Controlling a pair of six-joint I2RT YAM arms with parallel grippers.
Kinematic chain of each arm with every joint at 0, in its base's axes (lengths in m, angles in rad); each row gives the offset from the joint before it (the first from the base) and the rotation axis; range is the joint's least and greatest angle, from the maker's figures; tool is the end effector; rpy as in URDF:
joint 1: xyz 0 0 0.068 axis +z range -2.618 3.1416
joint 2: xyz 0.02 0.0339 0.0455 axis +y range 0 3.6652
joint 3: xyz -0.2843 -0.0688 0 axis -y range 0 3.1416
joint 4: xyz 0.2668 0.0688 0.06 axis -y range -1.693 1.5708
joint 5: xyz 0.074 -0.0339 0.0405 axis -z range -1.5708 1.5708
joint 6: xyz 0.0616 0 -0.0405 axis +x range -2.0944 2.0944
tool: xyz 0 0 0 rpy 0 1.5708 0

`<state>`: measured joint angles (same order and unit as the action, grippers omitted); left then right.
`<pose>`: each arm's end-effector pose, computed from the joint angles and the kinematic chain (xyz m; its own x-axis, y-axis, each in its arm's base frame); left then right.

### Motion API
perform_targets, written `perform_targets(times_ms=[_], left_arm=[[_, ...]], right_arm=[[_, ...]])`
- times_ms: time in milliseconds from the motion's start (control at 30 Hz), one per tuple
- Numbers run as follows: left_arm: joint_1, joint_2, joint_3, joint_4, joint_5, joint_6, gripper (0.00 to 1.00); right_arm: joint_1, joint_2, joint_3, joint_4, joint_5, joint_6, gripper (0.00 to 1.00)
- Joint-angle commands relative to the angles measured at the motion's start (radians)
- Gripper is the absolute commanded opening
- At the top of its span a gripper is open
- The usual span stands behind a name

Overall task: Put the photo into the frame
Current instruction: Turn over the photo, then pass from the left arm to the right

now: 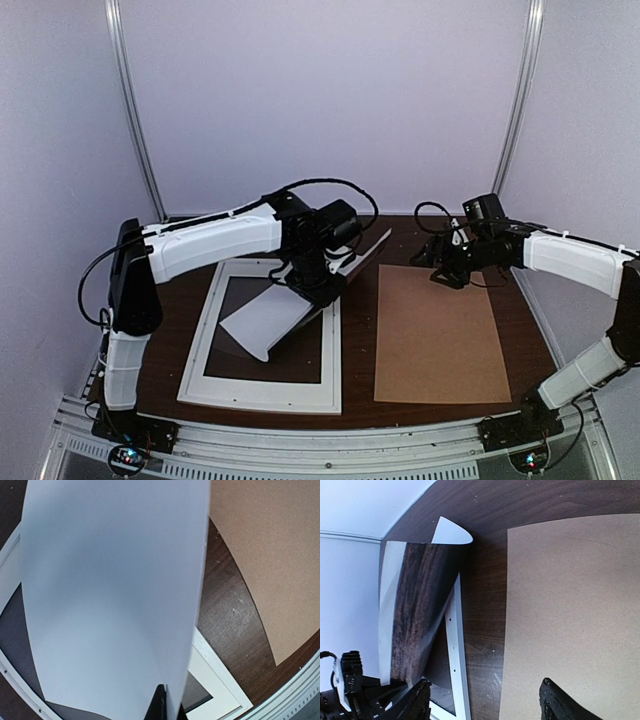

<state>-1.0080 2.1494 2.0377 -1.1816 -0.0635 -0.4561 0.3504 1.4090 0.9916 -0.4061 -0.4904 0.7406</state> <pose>0.2618 -0.4076 0.2511 -0.8284 0.4893 -0.2728 0.5234 0.8495 -0.0659 0.2997 0.1404 0.2466 -0.9157 0.2991 -0.2685 0.0195 0.7003 0.7136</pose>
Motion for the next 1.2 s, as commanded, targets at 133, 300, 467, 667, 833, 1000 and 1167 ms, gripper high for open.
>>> perform_targets(times_ms=[133, 300, 467, 667, 833, 1000, 1167], left_arm=[[-0.017, 0.016, -0.065, 0.215, 0.147, -0.080, 0.00], [-0.023, 0.035, -0.077, 0.248, 0.168, -0.094, 0.00], [-0.023, 0.042, -0.085, 0.259, 0.175, -0.101, 0.00], [-0.029, 0.043, -0.095, 0.281, 0.180, -0.104, 0.02], [-0.031, 0.048, -0.107, 0.298, 0.193, -0.108, 0.05], [-0.034, 0.056, -0.113, 0.308, 0.202, -0.108, 0.09], [-0.033, 0.060, -0.118, 0.324, 0.216, -0.108, 0.15]], right_arm=[[0.077, 0.072, 0.006, 0.206, -0.046, 0.148, 0.78], [0.119, 0.123, 0.026, 0.268, -0.056, 0.192, 0.78], [0.150, 0.165, 0.059, 0.271, -0.039, 0.200, 0.78], [0.157, 0.201, 0.066, 0.286, -0.022, 0.215, 0.77], [0.162, 0.234, 0.077, 0.301, -0.022, 0.220, 0.73], [0.167, 0.253, 0.079, 0.307, -0.022, 0.223, 0.70], [0.167, 0.259, 0.069, 0.312, -0.018, 0.228, 0.67]])
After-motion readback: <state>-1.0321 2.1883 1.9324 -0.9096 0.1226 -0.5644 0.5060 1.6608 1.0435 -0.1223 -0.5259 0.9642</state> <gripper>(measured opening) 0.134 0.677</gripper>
